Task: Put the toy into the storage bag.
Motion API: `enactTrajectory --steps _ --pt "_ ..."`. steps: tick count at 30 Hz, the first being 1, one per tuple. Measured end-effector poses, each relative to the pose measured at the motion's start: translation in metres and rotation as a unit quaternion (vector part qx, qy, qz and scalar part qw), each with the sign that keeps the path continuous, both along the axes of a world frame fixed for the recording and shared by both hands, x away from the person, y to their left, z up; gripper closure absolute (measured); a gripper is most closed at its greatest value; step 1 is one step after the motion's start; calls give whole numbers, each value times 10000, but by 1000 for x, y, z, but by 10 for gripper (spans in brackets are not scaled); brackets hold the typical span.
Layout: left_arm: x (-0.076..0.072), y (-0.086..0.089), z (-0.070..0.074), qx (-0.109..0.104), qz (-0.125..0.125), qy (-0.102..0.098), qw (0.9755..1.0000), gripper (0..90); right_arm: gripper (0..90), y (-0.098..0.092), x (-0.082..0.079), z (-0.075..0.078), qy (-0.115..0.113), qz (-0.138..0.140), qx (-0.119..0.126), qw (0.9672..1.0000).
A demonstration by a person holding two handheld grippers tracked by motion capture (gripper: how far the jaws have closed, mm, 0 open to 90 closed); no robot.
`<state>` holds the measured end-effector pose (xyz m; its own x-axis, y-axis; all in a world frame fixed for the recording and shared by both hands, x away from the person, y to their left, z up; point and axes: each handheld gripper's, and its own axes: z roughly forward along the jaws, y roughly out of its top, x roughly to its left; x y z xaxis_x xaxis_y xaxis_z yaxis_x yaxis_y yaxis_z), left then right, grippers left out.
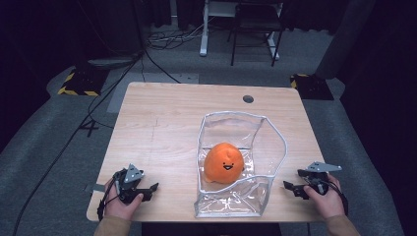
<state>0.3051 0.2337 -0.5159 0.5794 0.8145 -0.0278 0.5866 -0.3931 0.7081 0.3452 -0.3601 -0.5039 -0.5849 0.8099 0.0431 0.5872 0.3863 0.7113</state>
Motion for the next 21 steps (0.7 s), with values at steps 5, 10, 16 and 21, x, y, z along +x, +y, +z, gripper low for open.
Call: enactTrajectory --steps 5,10,16,21 --pt "0 0 0 -1 0 0 10000 246 86 7 -2 -6 -302 -87 -150 9994" --pt "0 0 0 -3 2 -1 10000 246 46 9 -1 -7 -265 12 -186 9995" --pt "0 0 0 -2 1 -1 10000 246 0 10 0 -8 -218 150 -235 9994" --pt "0 0 0 -1 -1 0 10000 246 0 10 0 -8 -223 146 -233 9994"
